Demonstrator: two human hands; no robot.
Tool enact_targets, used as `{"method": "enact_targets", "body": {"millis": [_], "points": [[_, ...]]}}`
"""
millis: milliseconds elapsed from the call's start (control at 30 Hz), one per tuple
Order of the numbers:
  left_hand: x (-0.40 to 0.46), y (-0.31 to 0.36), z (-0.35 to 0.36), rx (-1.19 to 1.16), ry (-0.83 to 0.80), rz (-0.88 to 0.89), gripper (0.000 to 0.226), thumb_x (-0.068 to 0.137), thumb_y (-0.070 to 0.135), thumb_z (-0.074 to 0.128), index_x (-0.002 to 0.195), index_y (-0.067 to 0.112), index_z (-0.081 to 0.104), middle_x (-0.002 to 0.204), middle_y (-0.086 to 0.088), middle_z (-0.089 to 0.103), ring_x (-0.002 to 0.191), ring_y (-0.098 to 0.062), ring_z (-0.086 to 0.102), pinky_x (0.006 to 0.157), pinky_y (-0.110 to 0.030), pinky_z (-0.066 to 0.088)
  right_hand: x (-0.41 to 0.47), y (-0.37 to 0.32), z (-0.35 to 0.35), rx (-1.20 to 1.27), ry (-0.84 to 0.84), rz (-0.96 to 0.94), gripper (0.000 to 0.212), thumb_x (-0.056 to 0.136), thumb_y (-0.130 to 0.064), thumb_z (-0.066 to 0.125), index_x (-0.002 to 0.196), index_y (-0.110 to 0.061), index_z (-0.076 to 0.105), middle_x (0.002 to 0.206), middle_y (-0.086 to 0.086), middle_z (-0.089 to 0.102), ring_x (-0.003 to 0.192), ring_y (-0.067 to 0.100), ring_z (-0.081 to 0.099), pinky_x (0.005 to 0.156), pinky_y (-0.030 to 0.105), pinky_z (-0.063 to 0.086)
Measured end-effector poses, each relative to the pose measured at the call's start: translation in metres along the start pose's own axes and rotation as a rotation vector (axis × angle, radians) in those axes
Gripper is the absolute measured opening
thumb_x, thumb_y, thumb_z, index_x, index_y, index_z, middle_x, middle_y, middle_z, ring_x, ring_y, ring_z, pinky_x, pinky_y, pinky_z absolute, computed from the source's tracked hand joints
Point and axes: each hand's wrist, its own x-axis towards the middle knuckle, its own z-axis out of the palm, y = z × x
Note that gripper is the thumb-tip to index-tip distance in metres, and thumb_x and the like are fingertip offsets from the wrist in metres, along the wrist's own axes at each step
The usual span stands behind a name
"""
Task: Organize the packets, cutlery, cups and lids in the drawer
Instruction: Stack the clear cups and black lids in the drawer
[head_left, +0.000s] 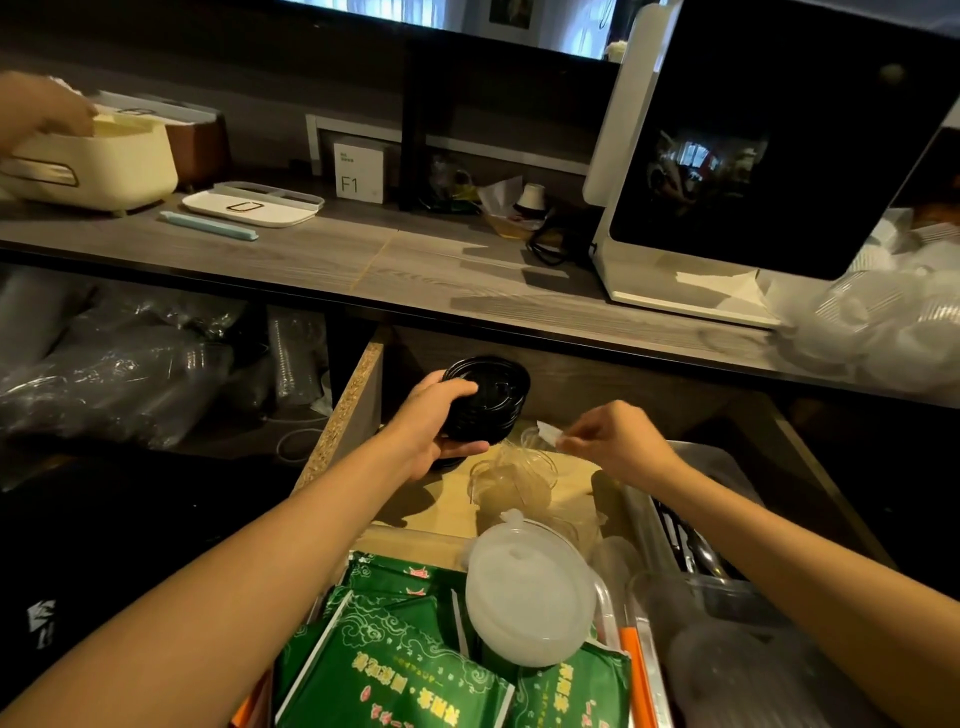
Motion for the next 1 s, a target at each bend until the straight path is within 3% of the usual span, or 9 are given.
{"method": "enact_targets", "body": {"millis": [67,133,200,267,333,400,567,767,1000], "points": [[0.001,-0.002,0.000,0.035,-0.019,0.013,0.041,0.097,0.019,0.061,0.137,0.023,0.052,0.134,-0.012,0.051,0.103,-0.035,0.060,0.056,-0.036,0.060,0.000,-0.002,0.006,0.109,-0.052,0.052,0.025,0.092,-0.033,0.065,0.094,-0.010,0.075,0.084,0.001,0.071,0.079,0.015,0.065,0.068,0.024,0.054],[0.000,-0.002,0.001,0.070,-0.053,0.024,0.037,0.100,0.016,0.057,0.136,0.022,0.052,0.133,-0.012,0.052,0.103,-0.034,0.060,0.058,-0.039,0.061,0.002,-0.007,0.009,0.324,-0.035,0.126,0.030,0.096,-0.036,0.058,0.092,-0.010,0.074,0.088,0.008,0.073,0.088,0.024,0.069,0.080,0.034,0.058],[-0.003,-0.001,0.002,0.081,-0.089,0.026,0.032,0.101,0.014,0.054,0.131,0.024,0.054,0.131,-0.011,0.053,0.103,-0.035,0.061,0.061,-0.041,0.062,0.005,-0.016,0.006,0.611,0.013,0.176,0.033,0.098,-0.040,0.053,0.102,-0.012,0.071,0.103,0.013,0.072,0.102,0.030,0.067,0.092,0.043,0.055],[-0.005,0.001,0.004,0.089,-0.132,0.032,0.026,0.102,0.013,0.052,0.124,0.027,0.056,0.128,-0.010,0.054,0.105,-0.037,0.062,0.063,-0.043,0.062,0.009,-0.026,0.002,0.792,0.005,0.172,0.053,0.090,-0.058,0.051,0.122,-0.017,0.064,0.122,0.008,0.066,0.115,0.027,0.061,0.097,0.047,0.052],[-0.008,0.002,0.007,0.104,-0.188,0.054,0.026,0.102,0.014,0.051,0.123,0.029,0.056,0.127,-0.010,0.056,0.108,-0.037,0.062,0.065,-0.043,0.061,0.011,-0.035,0.005,0.829,-0.046,0.128,0.057,0.090,-0.062,0.045,0.131,-0.025,0.056,0.127,0.002,0.062,0.119,0.022,0.058,0.097,0.047,0.051],[-0.011,0.003,0.009,0.123,-0.222,0.082,0.027,0.103,0.014,0.049,0.125,0.029,0.056,0.125,-0.009,0.059,0.109,-0.034,0.062,0.067,-0.042,0.061,0.013,-0.046,0.012,0.844,-0.066,0.116,0.042,0.101,-0.047,0.038,0.132,-0.024,0.053,0.124,0.002,0.061,0.113,0.020,0.059,0.091,0.044,0.055],[-0.013,0.004,0.007,0.065,-0.226,0.096,0.024,0.102,0.013,0.046,0.115,0.027,0.061,0.119,-0.010,0.063,0.103,-0.033,0.066,0.069,-0.046,0.062,0.023,-0.061,0.026,0.842,0.044,0.160,0.033,0.104,-0.033,0.036,0.128,-0.019,0.054,0.120,0.009,0.062,0.103,0.025,0.064,0.080,0.044,0.060],[-0.007,0.003,0.005,0.112,-0.022,0.084,0.030,0.104,0.030,0.047,0.133,0.023,0.054,0.129,-0.012,0.056,0.100,-0.035,0.065,0.049,-0.036,0.057,0.032,-0.072,0.034,0.791,-0.056,0.204,0.034,0.104,-0.030,0.040,0.133,-0.015,0.048,0.120,0.011,0.060,0.097,0.027,0.065,0.078,0.046,0.060],[-0.014,0.010,-0.004,0.281,0.079,0.174,0.026,0.107,0.029,0.042,0.130,0.024,0.053,0.124,-0.005,0.059,0.100,-0.032,0.065,0.063,-0.045,0.061,0.033,-0.077,0.034,1.100,-0.155,0.345,0.023,0.100,-0.019,0.053,0.117,-0.006,0.061,0.110,0.017,0.068,0.095,0.030,0.068,0.072,0.038,0.059]]}}
